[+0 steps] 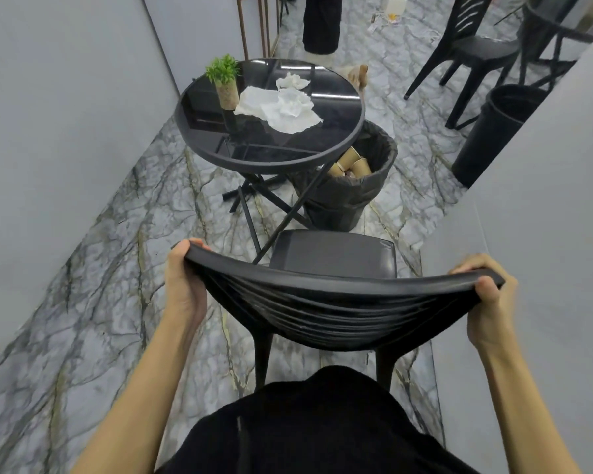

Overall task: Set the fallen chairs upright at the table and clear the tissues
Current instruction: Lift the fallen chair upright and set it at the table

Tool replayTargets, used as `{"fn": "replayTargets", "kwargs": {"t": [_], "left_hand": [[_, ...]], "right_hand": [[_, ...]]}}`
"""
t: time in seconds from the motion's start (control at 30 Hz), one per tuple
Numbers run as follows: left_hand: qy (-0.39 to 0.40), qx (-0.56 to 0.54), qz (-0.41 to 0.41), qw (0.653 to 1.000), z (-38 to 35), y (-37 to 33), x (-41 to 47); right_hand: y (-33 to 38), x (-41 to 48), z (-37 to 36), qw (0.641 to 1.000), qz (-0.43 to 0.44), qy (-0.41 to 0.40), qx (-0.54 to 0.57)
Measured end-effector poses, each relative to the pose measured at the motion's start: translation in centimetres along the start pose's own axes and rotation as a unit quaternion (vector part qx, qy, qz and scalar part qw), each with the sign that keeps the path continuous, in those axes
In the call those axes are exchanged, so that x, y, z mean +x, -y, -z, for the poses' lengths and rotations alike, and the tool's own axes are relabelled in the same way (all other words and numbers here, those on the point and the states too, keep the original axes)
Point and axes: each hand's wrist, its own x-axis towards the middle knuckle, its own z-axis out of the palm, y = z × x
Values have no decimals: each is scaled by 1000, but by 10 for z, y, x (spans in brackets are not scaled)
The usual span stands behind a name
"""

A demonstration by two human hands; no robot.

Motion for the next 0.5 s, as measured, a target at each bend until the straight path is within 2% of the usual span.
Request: {"fn": "replayTargets", "kwargs": {"t": [0.17,0.5], "left_hand": [[-42,-23,8,999,-21,-2,8],[-145,-65,-26,987,-75,8,1]], "right_hand": [[0,41,6,999,8,-25,23],[-17,130,27,998,-30,34,53]]}}
